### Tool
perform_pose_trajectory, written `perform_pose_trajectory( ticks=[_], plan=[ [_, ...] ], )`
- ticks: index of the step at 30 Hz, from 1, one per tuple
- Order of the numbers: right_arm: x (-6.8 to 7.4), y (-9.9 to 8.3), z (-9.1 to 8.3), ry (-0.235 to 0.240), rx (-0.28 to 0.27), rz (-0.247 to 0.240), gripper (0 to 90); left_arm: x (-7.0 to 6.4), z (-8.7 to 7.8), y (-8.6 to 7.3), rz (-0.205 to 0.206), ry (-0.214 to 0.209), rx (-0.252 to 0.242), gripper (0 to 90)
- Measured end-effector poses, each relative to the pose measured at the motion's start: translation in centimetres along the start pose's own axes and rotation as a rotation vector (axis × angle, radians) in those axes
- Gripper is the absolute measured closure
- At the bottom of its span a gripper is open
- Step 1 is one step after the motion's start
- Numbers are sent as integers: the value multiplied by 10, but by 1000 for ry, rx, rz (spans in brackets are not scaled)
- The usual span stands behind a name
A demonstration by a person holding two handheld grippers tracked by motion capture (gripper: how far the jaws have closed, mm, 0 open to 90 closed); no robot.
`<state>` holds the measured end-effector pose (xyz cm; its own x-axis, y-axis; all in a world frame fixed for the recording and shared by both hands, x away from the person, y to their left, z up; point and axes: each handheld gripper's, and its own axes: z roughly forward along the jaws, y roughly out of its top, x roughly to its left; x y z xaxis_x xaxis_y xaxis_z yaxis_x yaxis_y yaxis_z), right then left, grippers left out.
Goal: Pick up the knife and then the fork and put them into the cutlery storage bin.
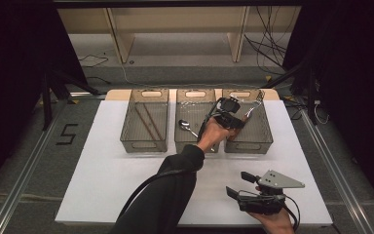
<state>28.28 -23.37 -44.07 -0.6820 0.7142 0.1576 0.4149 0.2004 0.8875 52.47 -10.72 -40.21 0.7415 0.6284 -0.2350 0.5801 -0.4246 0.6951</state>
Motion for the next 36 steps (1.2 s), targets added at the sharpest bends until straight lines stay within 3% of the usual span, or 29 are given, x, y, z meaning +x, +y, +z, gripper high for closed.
perform_pose_trajectory(
  ticks=[2,4,9,16,18,23,28,32,36],
  plan=[
    [0,0,0,1,1,1,246,-1,-1,1,-3,8,1,712],
    [0,0,0,1,1,1,246,-2,-4,3,-22,14,-8,602],
    [0,0,1,0,1,3,246,-3,-15,8,-23,7,5,425],
    [0,0,0,-3,3,5,246,0,-41,4,2,-26,-26,297],
    [-1,0,1,-5,2,5,246,2,-51,0,-10,-35,-53,274],
    [-1,0,0,-10,2,9,246,6,-76,-18,15,-66,-83,235],
    [-1,-1,2,-15,5,9,245,12,-99,-43,34,-70,-96,203],
    [-3,-1,2,-20,4,11,245,19,-112,-66,12,-84,-105,182],
    [-3,-1,3,-25,4,19,245,22,-124,-88,16,-98,-126,167]
  ],
)
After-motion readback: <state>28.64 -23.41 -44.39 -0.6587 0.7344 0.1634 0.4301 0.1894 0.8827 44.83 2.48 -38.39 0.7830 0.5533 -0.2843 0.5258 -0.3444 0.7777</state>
